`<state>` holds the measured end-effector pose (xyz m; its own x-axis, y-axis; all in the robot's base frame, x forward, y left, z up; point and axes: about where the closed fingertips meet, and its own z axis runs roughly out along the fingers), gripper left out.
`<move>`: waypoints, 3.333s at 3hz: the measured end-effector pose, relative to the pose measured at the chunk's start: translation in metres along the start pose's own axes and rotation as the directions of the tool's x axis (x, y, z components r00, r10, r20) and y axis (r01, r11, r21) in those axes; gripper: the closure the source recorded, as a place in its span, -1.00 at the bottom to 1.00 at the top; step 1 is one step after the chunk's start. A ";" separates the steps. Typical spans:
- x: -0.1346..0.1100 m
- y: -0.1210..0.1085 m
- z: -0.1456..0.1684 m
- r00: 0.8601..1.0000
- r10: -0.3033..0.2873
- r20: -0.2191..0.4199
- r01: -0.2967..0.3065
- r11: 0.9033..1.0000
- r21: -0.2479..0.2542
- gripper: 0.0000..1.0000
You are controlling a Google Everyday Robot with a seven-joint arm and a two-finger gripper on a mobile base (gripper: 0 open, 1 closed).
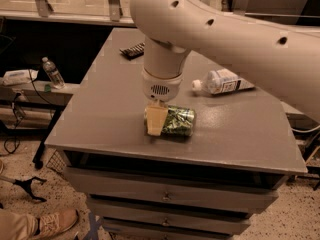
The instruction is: Place green can upright
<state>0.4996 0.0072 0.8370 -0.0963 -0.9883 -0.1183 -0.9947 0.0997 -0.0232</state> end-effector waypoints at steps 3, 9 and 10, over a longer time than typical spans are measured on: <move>-0.004 -0.016 -0.068 0.906 -0.159 0.393 0.109 0.983 0.146 1.00; -0.006 -0.020 -0.107 0.443 -0.186 0.877 -0.077 0.967 0.244 1.00; -0.003 -0.025 -0.102 0.334 -0.140 0.932 -0.132 0.972 0.194 1.00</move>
Offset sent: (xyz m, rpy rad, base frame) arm 0.0126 -0.0081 0.1009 0.4395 -0.2252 0.2150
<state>0.5210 -0.0042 0.9391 0.1399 -0.2363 -0.9616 -0.9476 0.2498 -0.1993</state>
